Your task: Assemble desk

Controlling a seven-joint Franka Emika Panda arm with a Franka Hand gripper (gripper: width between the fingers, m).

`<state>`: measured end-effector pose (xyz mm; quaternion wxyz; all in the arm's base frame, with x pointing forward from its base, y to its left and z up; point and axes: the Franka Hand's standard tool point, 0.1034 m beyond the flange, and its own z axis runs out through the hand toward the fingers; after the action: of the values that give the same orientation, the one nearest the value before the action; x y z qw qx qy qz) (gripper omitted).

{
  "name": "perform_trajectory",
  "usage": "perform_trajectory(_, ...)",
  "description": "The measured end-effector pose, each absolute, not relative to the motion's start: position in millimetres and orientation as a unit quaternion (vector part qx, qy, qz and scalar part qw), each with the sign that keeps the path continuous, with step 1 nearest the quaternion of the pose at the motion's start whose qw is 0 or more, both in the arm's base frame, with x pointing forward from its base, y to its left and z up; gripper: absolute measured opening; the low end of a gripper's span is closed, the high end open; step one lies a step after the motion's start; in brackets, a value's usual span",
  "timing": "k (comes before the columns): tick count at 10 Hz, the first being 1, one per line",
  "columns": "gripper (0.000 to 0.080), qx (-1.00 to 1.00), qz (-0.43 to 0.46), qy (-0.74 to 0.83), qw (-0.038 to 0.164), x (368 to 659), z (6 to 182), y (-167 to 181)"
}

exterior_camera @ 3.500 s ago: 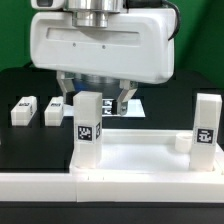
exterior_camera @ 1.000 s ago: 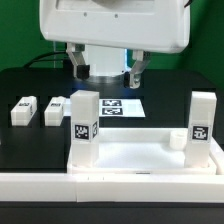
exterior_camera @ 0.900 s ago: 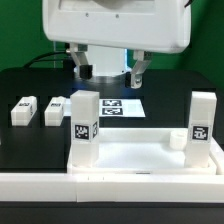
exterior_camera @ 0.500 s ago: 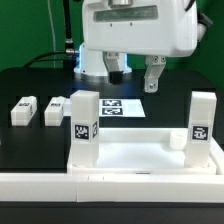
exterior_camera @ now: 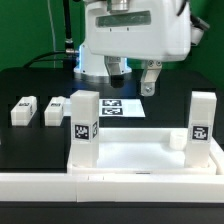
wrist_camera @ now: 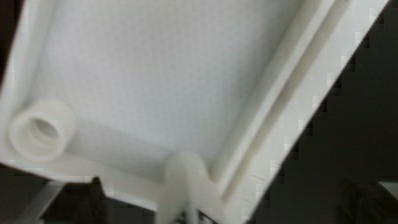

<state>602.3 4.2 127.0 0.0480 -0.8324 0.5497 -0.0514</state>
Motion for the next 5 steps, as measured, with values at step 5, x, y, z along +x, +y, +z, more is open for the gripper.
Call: perform_trajectory(5,0.0648,-0.78,-0.044,0.621,0.058,575.5,111.7,8.9)
